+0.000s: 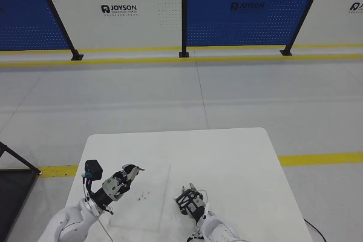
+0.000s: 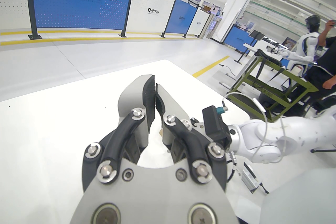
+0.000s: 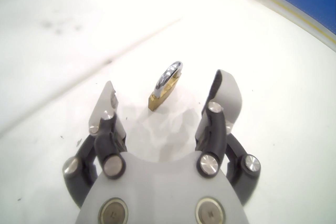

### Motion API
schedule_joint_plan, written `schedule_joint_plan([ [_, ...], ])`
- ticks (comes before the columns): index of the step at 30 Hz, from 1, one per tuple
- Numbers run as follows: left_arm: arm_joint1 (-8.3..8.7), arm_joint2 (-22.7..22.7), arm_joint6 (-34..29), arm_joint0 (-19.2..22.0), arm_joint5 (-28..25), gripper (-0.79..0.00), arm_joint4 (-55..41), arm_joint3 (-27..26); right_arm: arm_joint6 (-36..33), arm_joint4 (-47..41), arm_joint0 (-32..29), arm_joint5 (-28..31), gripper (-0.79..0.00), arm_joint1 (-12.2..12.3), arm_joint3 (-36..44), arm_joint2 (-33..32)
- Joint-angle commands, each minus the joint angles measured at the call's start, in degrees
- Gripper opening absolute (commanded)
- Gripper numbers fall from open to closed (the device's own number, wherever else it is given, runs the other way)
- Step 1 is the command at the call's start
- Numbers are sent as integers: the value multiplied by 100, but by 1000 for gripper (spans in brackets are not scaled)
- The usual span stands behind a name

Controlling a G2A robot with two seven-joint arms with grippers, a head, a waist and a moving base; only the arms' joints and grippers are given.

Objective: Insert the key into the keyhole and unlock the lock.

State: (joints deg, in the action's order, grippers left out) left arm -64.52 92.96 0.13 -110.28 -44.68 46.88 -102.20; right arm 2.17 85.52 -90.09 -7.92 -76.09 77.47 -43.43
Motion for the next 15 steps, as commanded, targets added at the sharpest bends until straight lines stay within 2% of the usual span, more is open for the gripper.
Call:
schedule_joint_plan([
  [1, 0, 0, 0, 0, 0, -785, 0, 0, 44, -31, 10, 13, -437, -8, -39, -7],
  [10, 0, 0, 0, 0, 0, -785, 0, 0, 108, -180, 100, 211, -539, -37, -188, -51],
  [14, 0, 0, 0, 0, 0, -785, 0, 0, 99, -206, 141, 230, -622, -56, -237, -50],
  [15, 0, 0, 0, 0, 0, -785, 0, 0, 91, -215, 154, 235, -671, -62, -248, -50],
])
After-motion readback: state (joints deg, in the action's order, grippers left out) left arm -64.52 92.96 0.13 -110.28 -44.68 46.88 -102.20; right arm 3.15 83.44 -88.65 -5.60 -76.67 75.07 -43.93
